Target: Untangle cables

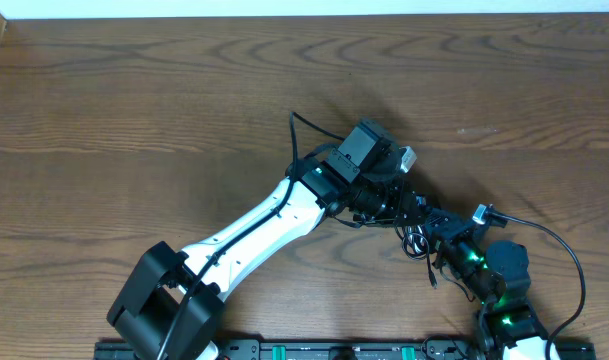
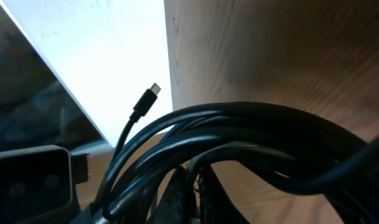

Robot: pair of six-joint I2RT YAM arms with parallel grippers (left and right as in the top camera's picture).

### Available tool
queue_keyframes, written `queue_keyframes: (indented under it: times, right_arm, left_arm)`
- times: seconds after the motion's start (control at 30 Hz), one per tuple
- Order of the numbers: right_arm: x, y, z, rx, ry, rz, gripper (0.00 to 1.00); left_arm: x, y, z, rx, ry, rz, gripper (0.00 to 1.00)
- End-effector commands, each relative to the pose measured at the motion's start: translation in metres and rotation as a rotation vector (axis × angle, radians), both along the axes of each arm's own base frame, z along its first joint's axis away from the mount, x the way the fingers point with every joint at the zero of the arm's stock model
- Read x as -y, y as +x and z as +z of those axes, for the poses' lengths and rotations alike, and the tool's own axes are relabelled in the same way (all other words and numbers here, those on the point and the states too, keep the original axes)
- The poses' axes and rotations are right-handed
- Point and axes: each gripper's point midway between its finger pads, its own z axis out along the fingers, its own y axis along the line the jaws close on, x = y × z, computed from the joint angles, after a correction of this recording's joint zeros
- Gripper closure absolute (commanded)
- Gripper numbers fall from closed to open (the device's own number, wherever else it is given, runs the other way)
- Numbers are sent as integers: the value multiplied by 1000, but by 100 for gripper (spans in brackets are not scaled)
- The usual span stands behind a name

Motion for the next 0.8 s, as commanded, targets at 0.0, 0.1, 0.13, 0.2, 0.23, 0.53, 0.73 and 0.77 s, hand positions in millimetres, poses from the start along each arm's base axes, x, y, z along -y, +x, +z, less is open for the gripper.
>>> queue_keyframes:
  times: [0.0, 0.1, 0.13, 0.2, 0.23, 0.53, 0.73, 0.77]
  right_arm:
    - [0, -2, -6, 66, -146, 50, 99]
    - [9, -1, -18, 69, -259, 38, 99]
    - [12, -2, -22, 71, -300, 41, 99]
    - [14, -3, -27, 67, -338, 51, 99]
    - [14, -4, -29, 67, -348, 55, 99]
    - [3, -1, -6, 206, -365, 122, 99]
    - [6, -1, -5, 213, -363, 128, 99]
    - [7, -1, -5, 212, -361, 128, 99]
  left_arm:
    - [1, 7, 20, 60, -60, -26, 93]
    - [-9, 26, 15, 131, -36, 4, 93]
    - [-13, 33, 13, 165, -24, 11, 93]
    - [-18, 41, 11, 208, -12, 14, 92]
    - [-20, 44, 11, 224, -14, 11, 93]
    - [-29, 53, 4, 348, 3, -54, 93]
    - [-39, 56, -8, 341, 83, -26, 93]
    - [-39, 56, -8, 340, 84, -26, 92]
